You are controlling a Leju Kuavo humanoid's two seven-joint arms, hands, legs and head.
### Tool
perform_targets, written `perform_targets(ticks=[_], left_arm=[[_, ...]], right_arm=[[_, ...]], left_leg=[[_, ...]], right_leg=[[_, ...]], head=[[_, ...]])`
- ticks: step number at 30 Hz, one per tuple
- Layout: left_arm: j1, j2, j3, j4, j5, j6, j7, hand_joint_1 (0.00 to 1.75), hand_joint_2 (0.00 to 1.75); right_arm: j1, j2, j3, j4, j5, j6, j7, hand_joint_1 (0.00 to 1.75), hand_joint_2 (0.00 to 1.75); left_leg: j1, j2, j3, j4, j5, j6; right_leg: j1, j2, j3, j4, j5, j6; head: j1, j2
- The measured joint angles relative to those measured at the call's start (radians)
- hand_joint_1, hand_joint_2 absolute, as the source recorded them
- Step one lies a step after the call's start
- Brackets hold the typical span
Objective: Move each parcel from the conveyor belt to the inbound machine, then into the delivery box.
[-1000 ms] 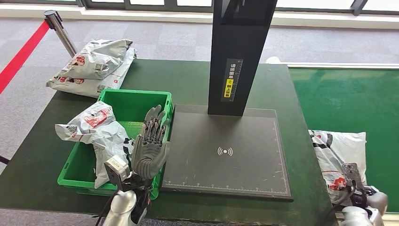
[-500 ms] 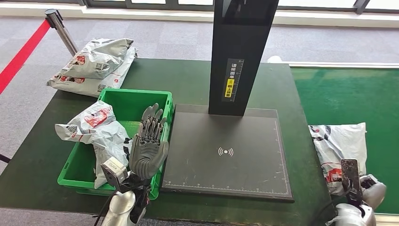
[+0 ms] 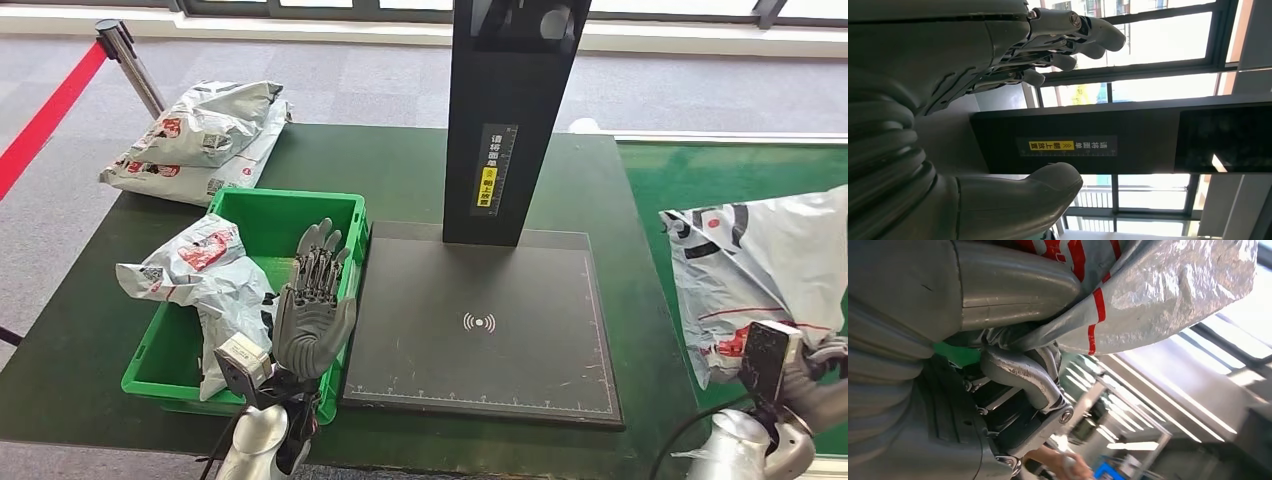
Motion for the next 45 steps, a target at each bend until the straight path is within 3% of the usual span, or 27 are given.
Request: perform_targets(ticks=[3,6,11,14,17,21,26,30,34,35,39,45], left_arm=[[0.0,0.0,0.0,0.001,0.0,0.009,-0.002,0.0,1.75],[-0.001,0.0,0.0,0.007,0.002,0.02,-0.012,0.0,1.75],[-0.002,0.001,0.0,0.019,0.011,0.034,-0.029,0.0,1.75],[-0.003,0.001,0.0,0.024,0.017,0.035,-0.031,0.0,1.75],[-0.003,0.001,0.0,0.027,0.021,0.037,-0.032,0.0,1.75],[-0.004,0.001,0.0,0.032,0.025,0.041,-0.033,0.0,1.75],[-0.005,0.001,0.0,0.044,0.036,0.031,-0.033,0.0,1.75],[-0.006,0.001,0.0,0.048,0.028,0.025,-0.033,0.0,1.75],[-0.005,0.0,0.0,0.048,0.018,0.028,-0.033,0.0,1.75],[-0.005,0.0,0.0,0.048,0.016,0.031,-0.033,0.0,1.75],[-0.005,0.0,0.0,0.047,0.009,0.035,-0.032,0.0,1.75],[-0.003,0.0,0.0,0.033,-0.006,0.045,-0.017,0.0,1.75]], right_arm=[[0.05,0.061,0.11,-0.184,-0.024,0.0,0.0,1.75,1.75],[0.105,0.087,0.249,-0.307,-0.099,0.0,0.0,1.75,1.75],[0.176,0.077,0.484,-0.406,-0.285,0.002,0.001,1.75,1.75],[0.198,0.062,0.582,-0.432,-0.327,0.006,0.001,1.75,1.75],[0.212,0.046,0.653,-0.447,-0.366,0.044,0.002,1.75,1.75],[0.222,0.028,0.731,-0.454,-0.377,0.167,0.004,1.75,1.75],[0.211,0.028,0.747,-0.411,-0.306,0.388,0.046,1.75,1.75],[0.154,0.024,0.744,-0.258,-0.144,0.404,0.134,1.75,1.75],[0.077,0.008,0.732,-0.038,0.008,0.332,0.216,0.09,1.75],[0.06,0.003,0.729,0.016,0.045,0.313,0.239,0.09,1.75],[0.018,-0.01,0.72,0.174,0.126,0.258,0.289,0.0,0.0],[-0.013,-0.016,0.712,0.301,0.229,0.21,0.395,0.0,0.0]], left_leg=[[0.0,0.0,0.0,0.0,0.0,0.0],[0.0,0.0,0.0,0.0,0.0,0.0],[0.0,0.0,0.0,0.0,0.0,0.0],[0.0,0.0,0.0,0.0,0.0,0.0],[0.0,0.0,0.0,0.0,0.0,0.0],[0.0,0.0,0.0,0.0,0.0,-0.001],[0.0,0.0,0.0,0.0,0.0,-0.001],[0.0,0.0,0.0,0.0,0.001,-0.001],[0.0,-0.001,0.0,0.0,0.001,-0.001],[0.0,-0.001,0.0,0.0,0.001,-0.001],[0.0,-0.001,0.0,0.0,0.001,-0.002],[0.0,-0.002,0.0,0.0,0.001,-0.002]], right_leg=[[0.0,0.0,0.0,0.001,-0.001,-0.001],[0.0,0.0,0.0,0.001,-0.001,-0.001],[0.0,0.0,0.0,0.001,-0.001,-0.001],[0.0,0.0,0.0,0.001,-0.001,-0.001],[0.0,0.0,0.0,0.001,-0.001,-0.001],[0.0,0.0,-0.001,0.001,-0.001,-0.001],[0.0,-0.001,0.0,0.001,-0.001,-0.002],[0.0,0.0,-0.001,0.001,-0.001,-0.002],[0.0,-0.001,0.0,0.001,-0.001,-0.001],[0.0,-0.001,0.0,0.001,0.0,-0.001],[0.0,-0.001,0.0,0.001,0.0,-0.001],[0.0,-0.001,-0.001,0.001,-0.001,-0.002]], head=[[0.0,0.0],[0.0,0.0],[0.0,0.0],[0.0,0.0],[0.0,0.0],[0.0,0.0],[0.0,0.0],[0.0,0.0],[0.0,0.0],[0.0,0.0],[0.0,0.0],[0.0,0.0]])
